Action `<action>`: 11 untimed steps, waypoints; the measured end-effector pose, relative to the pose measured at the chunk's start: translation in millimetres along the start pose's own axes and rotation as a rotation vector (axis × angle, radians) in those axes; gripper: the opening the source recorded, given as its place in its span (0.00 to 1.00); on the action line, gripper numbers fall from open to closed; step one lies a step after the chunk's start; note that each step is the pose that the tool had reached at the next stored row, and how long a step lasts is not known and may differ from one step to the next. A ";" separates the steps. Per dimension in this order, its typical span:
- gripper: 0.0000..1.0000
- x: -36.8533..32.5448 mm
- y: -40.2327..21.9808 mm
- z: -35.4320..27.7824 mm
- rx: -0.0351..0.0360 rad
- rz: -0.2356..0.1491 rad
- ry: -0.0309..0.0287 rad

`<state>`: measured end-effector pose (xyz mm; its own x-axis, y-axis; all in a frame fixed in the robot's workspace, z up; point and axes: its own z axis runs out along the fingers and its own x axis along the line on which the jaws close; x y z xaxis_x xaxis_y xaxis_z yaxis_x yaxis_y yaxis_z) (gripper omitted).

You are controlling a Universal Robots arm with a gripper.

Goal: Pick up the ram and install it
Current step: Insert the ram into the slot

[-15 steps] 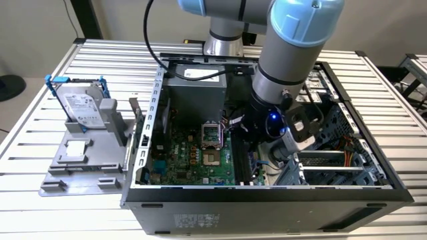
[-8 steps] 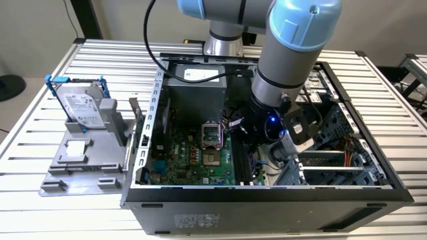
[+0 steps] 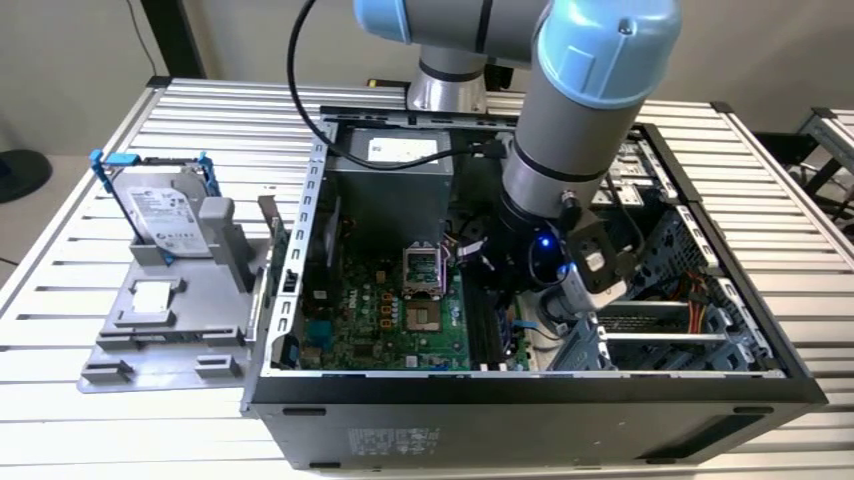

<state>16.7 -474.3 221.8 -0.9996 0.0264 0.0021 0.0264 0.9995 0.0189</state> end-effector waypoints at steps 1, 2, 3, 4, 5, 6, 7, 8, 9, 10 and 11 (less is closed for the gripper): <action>0.00 0.0 -0.2 0.2 0.0003 0.000 0.0003; 0.00 0.0 -0.3 0.5 0.0004 0.000 0.0006; 0.00 0.0 -0.4 0.7 0.0005 0.000 0.0008; 0.00 0.0 -0.8 0.8 0.0008 -0.001 0.0010; 0.00 0.0 -1.1 0.9 0.0010 -0.001 0.0011; 0.00 0.0 -1.2 0.9 0.0015 -0.001 0.0012; 0.00 0.0 -1.3 1.1 0.0020 -0.001 0.0014; 0.00 0.0 -1.3 1.3 0.0022 -0.001 0.0017; 0.00 0.2 -1.4 1.5 0.0023 -0.002 0.0018; 0.00 0.5 -1.4 1.5 0.0023 -0.002 0.0019; 0.00 0.9 -1.4 1.6 0.0022 -0.002 0.0019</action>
<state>15.7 -475.6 220.2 -0.9997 0.0244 0.0039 0.0245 0.9996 0.0166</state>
